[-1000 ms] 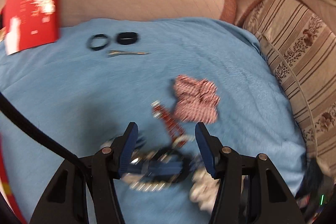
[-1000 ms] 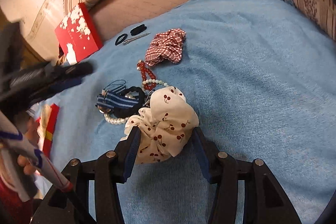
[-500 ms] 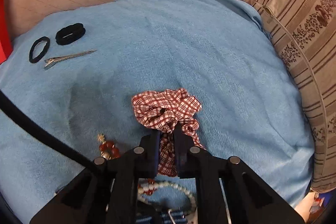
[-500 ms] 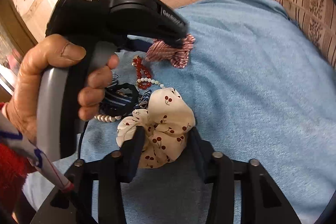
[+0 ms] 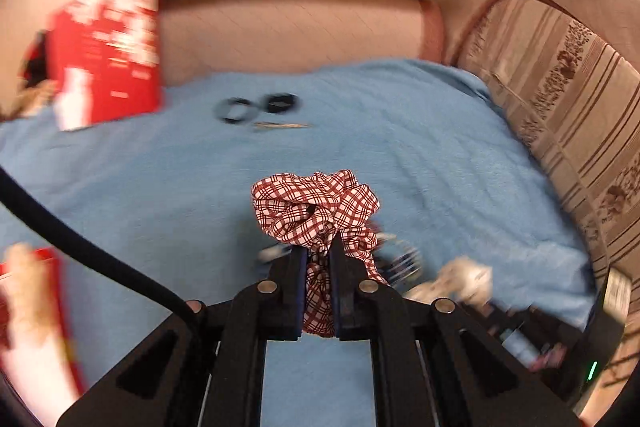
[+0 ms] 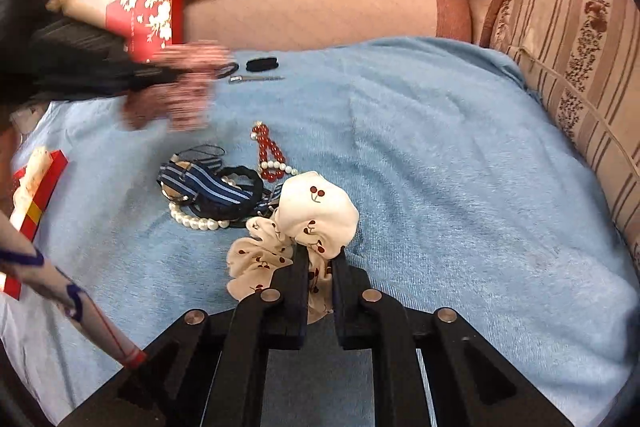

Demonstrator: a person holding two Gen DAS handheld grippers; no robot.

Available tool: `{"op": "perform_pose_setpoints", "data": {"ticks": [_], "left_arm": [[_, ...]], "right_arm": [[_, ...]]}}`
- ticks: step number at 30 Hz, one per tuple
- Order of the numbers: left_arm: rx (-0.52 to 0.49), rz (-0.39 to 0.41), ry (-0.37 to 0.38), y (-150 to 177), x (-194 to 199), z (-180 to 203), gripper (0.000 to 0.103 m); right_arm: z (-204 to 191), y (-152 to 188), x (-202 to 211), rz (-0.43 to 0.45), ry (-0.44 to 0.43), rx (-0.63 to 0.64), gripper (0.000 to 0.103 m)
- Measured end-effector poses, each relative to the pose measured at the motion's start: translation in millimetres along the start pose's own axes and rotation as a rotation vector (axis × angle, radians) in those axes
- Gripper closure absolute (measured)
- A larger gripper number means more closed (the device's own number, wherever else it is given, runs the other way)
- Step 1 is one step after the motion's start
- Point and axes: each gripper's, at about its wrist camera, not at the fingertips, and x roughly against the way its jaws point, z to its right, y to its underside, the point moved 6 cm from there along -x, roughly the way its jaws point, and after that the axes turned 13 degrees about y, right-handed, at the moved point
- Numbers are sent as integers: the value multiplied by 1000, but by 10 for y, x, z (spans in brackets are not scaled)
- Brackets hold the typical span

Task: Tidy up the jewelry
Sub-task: 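Carry both scrunchies into the white tray and open both tools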

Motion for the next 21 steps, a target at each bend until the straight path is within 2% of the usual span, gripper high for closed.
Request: {"op": "perform_pose_setpoints", "data": {"ticks": [4, 12, 16, 21], "left_arm": [[9, 93, -136, 263, 646, -298, 94], [112, 193, -276, 713, 1430, -873, 94], [125, 225, -352, 908, 1674, -1133, 94], [178, 238, -396, 1092, 1864, -1492, 94]], "right_arm": [[-11, -22, 123, 23, 27, -17, 92], [-204, 19, 432, 110, 43, 17, 92], [-470, 46, 594, 106, -9, 31, 92], [-1003, 12, 866, 109, -114, 84, 92]]}}
